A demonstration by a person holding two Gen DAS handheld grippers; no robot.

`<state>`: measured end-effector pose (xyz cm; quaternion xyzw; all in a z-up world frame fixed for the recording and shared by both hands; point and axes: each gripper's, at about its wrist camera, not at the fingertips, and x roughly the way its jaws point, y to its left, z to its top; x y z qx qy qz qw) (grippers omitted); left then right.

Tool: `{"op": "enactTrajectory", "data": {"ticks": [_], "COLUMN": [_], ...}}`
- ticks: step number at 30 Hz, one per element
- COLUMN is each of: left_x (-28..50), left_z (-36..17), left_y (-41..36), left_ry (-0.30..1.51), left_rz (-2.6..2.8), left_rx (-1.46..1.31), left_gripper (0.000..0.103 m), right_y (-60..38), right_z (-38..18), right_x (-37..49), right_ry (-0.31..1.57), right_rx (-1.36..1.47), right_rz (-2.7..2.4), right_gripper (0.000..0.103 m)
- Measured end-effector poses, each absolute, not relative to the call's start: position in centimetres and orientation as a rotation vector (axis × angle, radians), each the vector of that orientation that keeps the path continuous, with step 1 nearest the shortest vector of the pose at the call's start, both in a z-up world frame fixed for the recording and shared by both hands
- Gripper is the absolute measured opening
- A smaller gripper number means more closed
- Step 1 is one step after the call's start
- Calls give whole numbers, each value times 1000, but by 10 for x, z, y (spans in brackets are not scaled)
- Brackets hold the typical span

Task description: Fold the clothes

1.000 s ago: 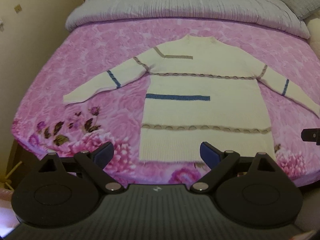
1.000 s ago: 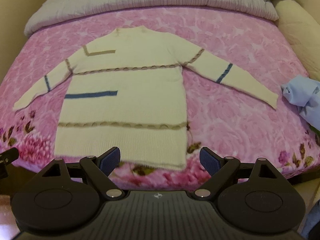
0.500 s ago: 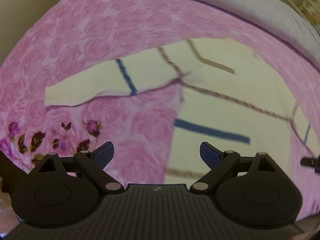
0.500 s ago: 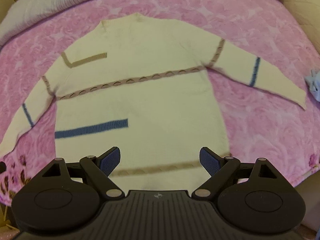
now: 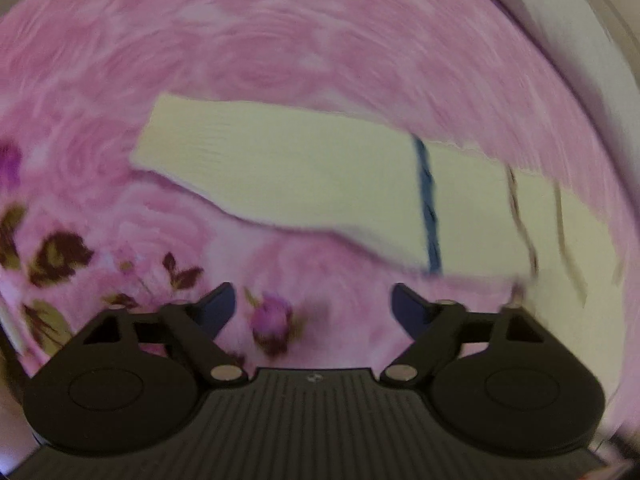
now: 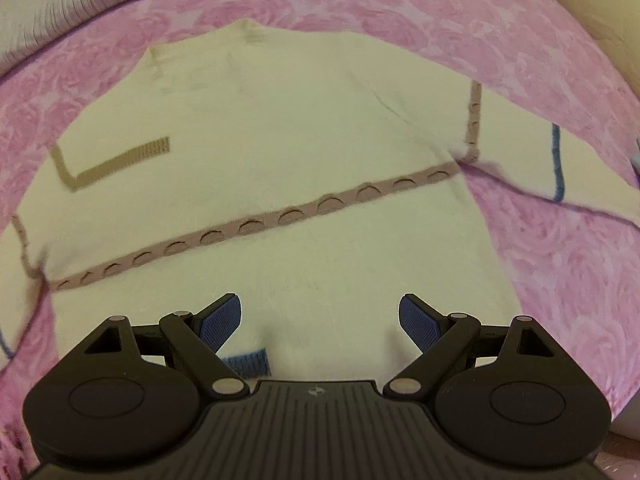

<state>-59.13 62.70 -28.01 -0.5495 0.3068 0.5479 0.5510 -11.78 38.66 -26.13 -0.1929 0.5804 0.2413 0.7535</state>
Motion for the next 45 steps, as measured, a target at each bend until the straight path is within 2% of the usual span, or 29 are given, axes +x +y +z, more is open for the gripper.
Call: {"op": "enactTrajectory", "data": {"ticks": [1, 3, 8, 11, 12, 14, 15, 18, 22, 28, 33, 37, 40, 42, 45], "left_x": [-602, -618, -641, -652, -653, -655, -654, -638, -581, -426, -315, -317, -346, -364, -381], "left_z": [-285, -294, -318, -334, -337, -340, -339, -318, -260, -197, -235, -266, -275, -273, -273], "left_y": [629, 631, 629, 624, 622, 621, 623, 631, 635, 609, 565, 551, 557, 559, 578], "left_ry": [648, 534, 304, 121, 77, 27, 31, 87, 119, 244, 556, 723, 782, 818, 842], "left_rz": [1330, 1386, 1482, 1527, 1543, 1567, 1571, 1552, 1338, 733, 456, 546, 663, 735, 812], "left_rx": [-1354, -1420, -1514, -1588, -1596, -1593, -1577, -1410, -1133, -903, -953, -993, -1011, -1000, -991], "left_gripper": [64, 60, 59, 52, 46, 25, 3, 3, 3, 3, 14, 14, 14, 16, 17], "right_y": [389, 395, 394, 389, 388, 384, 382, 374, 362, 341, 326, 313, 306, 306, 319], "right_z": [-266, -275, -293, -303, -306, -311, -313, -314, -309, -298, -294, -295, -297, -302, -316], "right_x": [-117, -117, -110, -103, -100, -95, -92, -83, -68, -40, -15, 2, 7, 7, -1], "right_ry": [1266, 1265, 1240, 1248, 1249, 1250, 1251, 1258, 1260, 1257, 1245, 1242, 1260, 1313, 1408], "right_rx": [-433, -456, -501, -517, -525, -542, -547, -541, -515, -461, -423, -382, -271, -146, 0], "right_rz": [529, 535, 539, 530, 529, 525, 523, 519, 506, 474, 457, 472, 559, 654, 790], "right_gripper": [89, 89, 89, 89, 89, 89, 89, 89, 89, 89, 89, 89, 79, 62, 56]}}
